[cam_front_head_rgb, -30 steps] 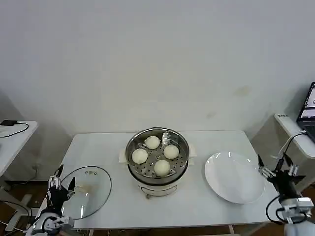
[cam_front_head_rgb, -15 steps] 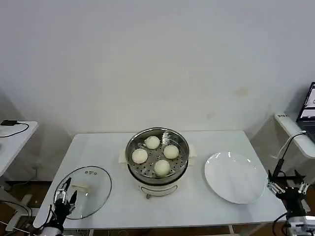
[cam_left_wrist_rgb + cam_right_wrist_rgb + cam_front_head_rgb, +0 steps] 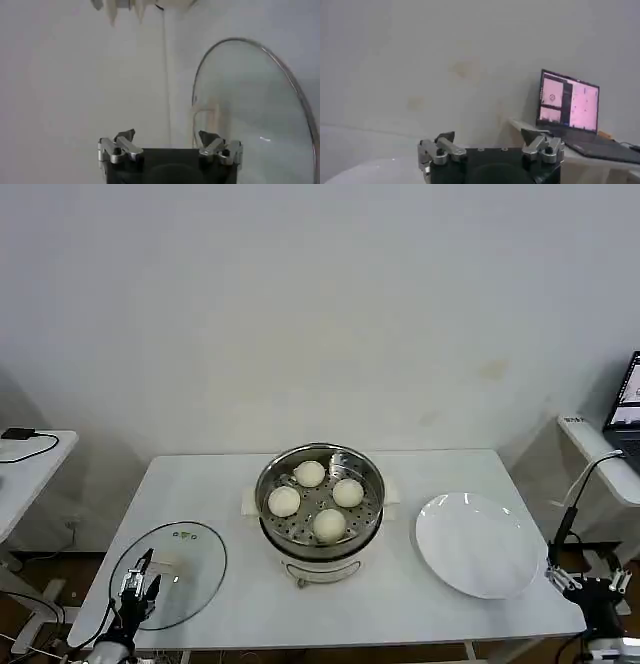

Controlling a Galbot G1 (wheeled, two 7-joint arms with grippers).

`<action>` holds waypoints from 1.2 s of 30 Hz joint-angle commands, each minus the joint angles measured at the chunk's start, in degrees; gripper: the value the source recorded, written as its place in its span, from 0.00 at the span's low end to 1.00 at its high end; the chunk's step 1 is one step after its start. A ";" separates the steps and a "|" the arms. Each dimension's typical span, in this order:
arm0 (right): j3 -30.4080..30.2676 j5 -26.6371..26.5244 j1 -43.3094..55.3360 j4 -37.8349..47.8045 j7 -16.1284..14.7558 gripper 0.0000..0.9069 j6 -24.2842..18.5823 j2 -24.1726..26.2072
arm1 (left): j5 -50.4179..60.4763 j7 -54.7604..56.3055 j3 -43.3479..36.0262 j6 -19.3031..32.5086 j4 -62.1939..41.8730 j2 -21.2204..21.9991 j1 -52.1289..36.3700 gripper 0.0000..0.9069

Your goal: Take steamed baozi put them in steamer then cover it.

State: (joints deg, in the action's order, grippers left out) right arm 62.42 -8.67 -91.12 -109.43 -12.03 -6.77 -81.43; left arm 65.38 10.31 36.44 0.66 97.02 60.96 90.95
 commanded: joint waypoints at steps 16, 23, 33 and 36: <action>0.83 0.31 -1.69 -0.15 -0.16 1.00 -1.07 -1.23 | 2.32 -0.70 -3.95 -1.16 -8.09 -0.41 -11.72 1.00; 1.05 0.41 -1.72 -0.14 -0.22 1.00 -1.11 -1.17 | 2.32 0.02 -4.36 -0.86 -9.76 0.48 -12.98 0.00; 0.52 0.34 -1.29 -0.21 -0.24 1.00 -1.02 -1.34 | 2.33 2.22 -3.88 0.82 -9.46 1.05 -12.11 0.00; 0.53 0.74 -1.24 -0.03 -0.23 1.00 -1.27 -1.28 | 2.53 3.49 -3.29 1.18 -8.14 1.57 -11.32 0.00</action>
State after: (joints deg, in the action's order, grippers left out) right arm 63.00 -8.17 -92.46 -109.63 -12.32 -7.79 -82.73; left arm 67.71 11.73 32.80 1.06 87.95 62.16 79.70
